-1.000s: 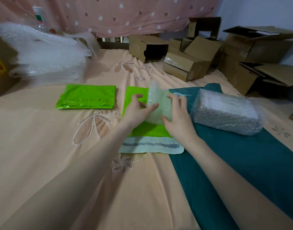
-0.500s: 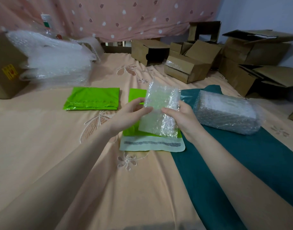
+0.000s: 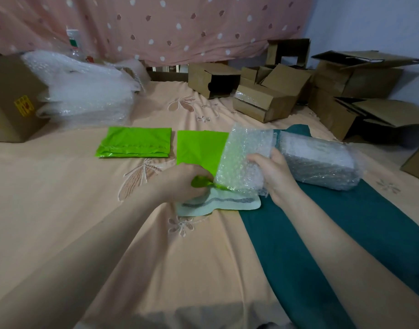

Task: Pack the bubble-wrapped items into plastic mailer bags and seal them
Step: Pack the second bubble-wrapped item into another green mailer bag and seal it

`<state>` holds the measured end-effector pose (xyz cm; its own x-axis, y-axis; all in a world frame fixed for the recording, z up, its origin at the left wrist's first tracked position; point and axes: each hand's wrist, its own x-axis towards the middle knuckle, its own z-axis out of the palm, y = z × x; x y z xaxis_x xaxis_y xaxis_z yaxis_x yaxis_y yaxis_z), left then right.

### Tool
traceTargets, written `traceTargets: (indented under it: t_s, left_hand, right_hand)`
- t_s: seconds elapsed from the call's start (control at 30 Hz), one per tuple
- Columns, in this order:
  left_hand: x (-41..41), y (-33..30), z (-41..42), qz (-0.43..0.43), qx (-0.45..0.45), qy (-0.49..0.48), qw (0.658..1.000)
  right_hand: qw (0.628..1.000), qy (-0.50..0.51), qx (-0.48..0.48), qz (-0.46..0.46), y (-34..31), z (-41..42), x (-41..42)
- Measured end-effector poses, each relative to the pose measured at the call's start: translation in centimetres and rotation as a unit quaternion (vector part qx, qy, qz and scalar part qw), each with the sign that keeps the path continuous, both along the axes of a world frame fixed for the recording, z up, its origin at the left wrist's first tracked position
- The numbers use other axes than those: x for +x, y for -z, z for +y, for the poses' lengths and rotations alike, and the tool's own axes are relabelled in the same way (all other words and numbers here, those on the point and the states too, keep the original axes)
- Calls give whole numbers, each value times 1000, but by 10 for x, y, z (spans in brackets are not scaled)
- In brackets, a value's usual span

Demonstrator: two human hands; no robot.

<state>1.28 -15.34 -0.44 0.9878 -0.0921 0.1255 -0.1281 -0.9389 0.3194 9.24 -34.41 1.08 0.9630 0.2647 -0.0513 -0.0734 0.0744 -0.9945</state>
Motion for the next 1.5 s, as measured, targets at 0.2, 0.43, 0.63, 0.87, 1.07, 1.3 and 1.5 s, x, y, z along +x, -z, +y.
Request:
traceTargets:
  t_s: [0.2, 0.43, 0.63, 0.87, 1.07, 1.3, 1.5]
  left_hand:
    - [5, -11, -17, -127, 27, -144, 981]
    - [14, -25, -36, -167, -58, -242, 954]
    - [14, -27, -39, -127, -190, -209, 951]
    - [18, -19, -46, -127, -157, -208, 957]
    - [29, -19, -51, -163, -78, -241, 953]
    - [37, -19, -51, -137, -114, -236, 955]
    - [38, -22, -53, -163, -192, -256, 933]
  right_hand:
    - [998, 40, 9, -56, -10, 0, -6]
    - [971, 118, -39, -206, -23, -2, -18]
    - [944, 134, -94, -286, -26, -5, -21]
    - [947, 116, -125, -273, -13, -3, -22]
    - [958, 87, -149, -229, -7, 5, -24]
    - [960, 42, -171, -220, -4, 4, -24]
    - [954, 30, -188, -231, -5, 1, -25]
